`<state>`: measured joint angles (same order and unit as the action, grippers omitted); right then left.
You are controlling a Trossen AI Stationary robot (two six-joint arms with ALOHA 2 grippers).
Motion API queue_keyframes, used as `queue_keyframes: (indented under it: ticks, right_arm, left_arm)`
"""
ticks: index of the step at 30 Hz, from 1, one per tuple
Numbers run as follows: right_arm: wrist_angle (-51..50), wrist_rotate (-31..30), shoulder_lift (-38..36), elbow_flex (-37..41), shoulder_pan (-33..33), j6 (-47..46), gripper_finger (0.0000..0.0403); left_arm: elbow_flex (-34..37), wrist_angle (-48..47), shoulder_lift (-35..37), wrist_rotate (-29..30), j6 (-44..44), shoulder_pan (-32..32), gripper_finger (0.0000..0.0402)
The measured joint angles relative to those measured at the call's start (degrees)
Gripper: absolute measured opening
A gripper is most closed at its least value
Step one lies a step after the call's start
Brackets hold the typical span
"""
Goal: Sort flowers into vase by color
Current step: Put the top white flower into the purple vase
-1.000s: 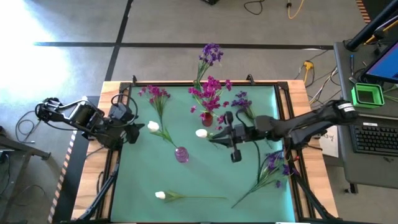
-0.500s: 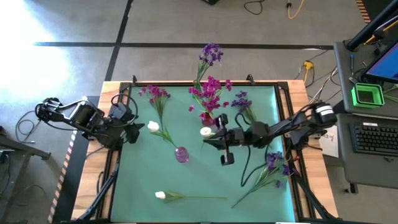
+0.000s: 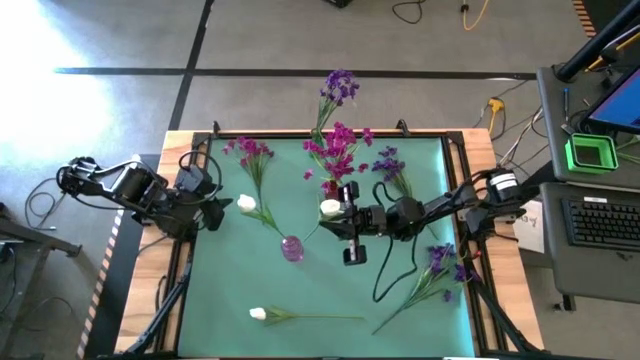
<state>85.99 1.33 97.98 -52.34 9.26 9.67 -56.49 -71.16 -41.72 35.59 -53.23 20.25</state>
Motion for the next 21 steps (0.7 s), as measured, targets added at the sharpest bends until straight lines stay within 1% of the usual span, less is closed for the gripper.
queue_keyframes:
  ticks: [5,9,12,14,21]
  right_arm:
    - [-0.16,-0.47,3.93,-4.72,0.0,0.69,0.0017]
    - [-0.3,-3.08,6.87,-7.24,0.0,2.04,0.0017]
    - [-0.36,-3.48,8.81,-8.59,0.0,2.21,0.0017]
    - [-0.64,-4.41,9.28,-9.15,0.0,2.33,0.0017]
    - [-1.31,-4.55,9.67,-9.52,0.0,2.79,0.0017]
  left_arm:
    - [0.0,0.0,-0.06,0.02,0.02,0.0,0.0231]
    - [0.0,-0.02,-0.06,0.04,0.02,0.0,0.0231]
    - [0.0,-0.03,-0.05,0.04,0.02,0.0,0.0231]
    - [0.0,-0.03,-0.06,0.02,0.02,0.0,0.0231]
    - [0.0,-0.09,-0.14,0.02,0.23,0.0,0.0231]
